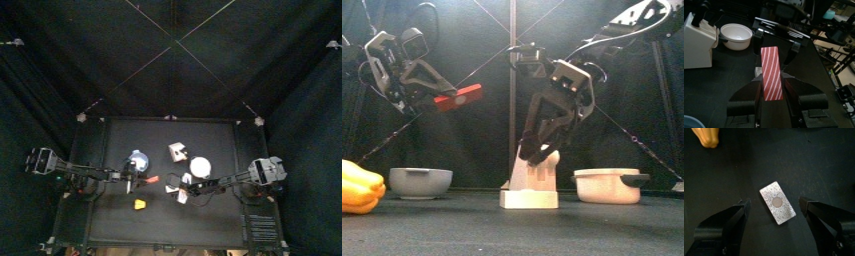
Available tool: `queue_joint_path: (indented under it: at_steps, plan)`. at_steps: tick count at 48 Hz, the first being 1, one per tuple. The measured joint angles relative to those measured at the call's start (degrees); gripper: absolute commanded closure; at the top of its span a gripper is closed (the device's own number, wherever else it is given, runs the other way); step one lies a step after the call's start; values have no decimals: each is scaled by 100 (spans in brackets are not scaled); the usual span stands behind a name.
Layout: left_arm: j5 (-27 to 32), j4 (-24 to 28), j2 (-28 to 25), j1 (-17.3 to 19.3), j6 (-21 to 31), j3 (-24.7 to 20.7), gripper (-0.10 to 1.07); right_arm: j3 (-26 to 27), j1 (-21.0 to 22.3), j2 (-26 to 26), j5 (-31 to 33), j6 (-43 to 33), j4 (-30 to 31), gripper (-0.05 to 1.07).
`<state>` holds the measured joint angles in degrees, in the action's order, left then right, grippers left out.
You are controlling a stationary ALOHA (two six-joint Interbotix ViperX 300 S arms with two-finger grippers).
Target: Hand over salmon
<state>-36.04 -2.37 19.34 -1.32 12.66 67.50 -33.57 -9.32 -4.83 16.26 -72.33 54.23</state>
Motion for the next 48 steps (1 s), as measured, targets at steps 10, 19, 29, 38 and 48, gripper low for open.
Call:
queue_joint_path:
  at_steps: [10, 19, 29, 38, 48]
  plan:
    - [18, 53, -53, -9, 0, 0, 49, 193, 0, 396, -26, -9, 272, -1]
    - [18, 650, -255, -53, -9, -141, 49, 360, 9, 606, -475, -18, 316, -1]
    - [18, 1362, -554, -185, 0, -431, 49, 413, 70, 624, -1037, -18, 211, -1]
    - [18, 1424, -879, -255, -9, -659, 49, 404, 105, 624, -1099, -18, 185, -1]
    - [18, 1450, -1116, -255, -9, -870, 49, 404, 176, 624, -1134, -18, 0, -1]
